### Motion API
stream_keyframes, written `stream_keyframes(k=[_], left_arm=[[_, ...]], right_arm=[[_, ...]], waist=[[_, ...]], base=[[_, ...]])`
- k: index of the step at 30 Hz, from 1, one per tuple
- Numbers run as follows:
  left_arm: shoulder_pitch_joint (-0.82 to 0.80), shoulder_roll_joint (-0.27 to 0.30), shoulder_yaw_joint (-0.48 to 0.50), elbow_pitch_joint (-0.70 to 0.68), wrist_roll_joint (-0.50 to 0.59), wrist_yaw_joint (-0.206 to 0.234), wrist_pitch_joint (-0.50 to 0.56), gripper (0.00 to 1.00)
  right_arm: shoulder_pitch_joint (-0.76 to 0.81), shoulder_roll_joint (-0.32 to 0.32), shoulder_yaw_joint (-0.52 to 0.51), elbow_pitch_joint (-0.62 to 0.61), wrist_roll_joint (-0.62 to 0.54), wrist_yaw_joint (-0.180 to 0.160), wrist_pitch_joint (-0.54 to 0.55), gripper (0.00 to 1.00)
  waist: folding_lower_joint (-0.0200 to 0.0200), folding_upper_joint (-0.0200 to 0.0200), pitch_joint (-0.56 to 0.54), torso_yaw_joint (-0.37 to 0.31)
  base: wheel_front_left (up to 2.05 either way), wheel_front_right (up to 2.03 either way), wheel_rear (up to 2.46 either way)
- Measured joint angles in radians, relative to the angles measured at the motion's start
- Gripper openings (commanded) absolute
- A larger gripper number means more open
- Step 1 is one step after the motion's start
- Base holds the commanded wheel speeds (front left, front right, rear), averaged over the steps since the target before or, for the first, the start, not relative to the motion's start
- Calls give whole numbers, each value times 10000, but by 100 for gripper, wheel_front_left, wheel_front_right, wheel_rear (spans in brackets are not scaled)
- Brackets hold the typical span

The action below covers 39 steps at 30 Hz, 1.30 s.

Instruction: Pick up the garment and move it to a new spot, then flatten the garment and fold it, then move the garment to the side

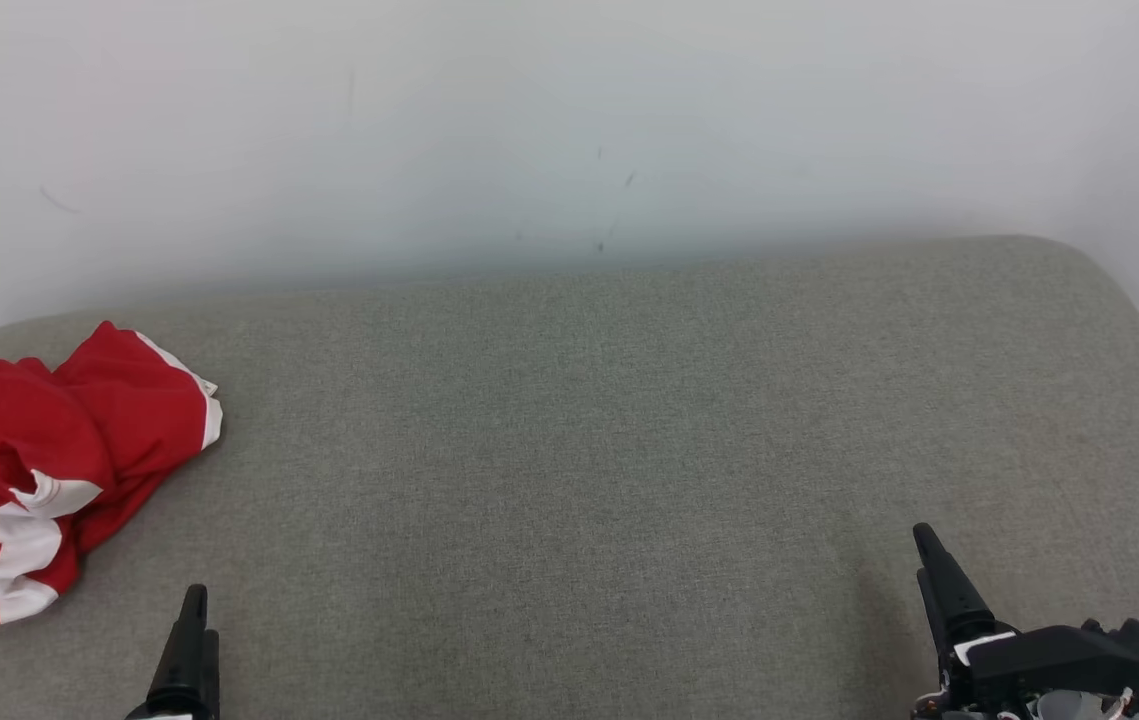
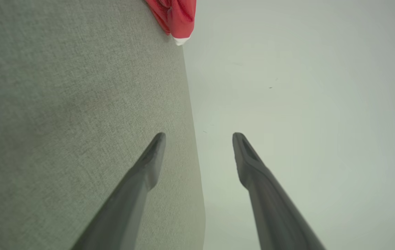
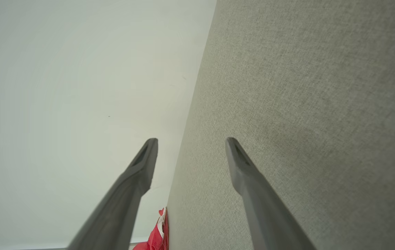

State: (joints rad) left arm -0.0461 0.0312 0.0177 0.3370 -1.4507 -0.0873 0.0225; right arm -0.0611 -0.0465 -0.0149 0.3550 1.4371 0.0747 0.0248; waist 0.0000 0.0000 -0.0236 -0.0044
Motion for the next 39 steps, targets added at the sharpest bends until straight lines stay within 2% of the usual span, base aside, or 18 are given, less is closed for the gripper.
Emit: stream_keyframes(k=[22, 39], left_arm=[[-1, 516, -938, -81, 2857, 711, -773, 100], [-3, 874, -1670, -73, 5131, 1170, -1392, 100]], right_arm=[[-427, -546, 1392, 282, -2897, -673, -780, 100], [-592, -639, 1787, 692, -5139, -1101, -1398, 100]], waist=[[0, 0, -195, -30], [0, 0, -379, -70]], base=[[0, 0, 0], [0, 0, 0]])
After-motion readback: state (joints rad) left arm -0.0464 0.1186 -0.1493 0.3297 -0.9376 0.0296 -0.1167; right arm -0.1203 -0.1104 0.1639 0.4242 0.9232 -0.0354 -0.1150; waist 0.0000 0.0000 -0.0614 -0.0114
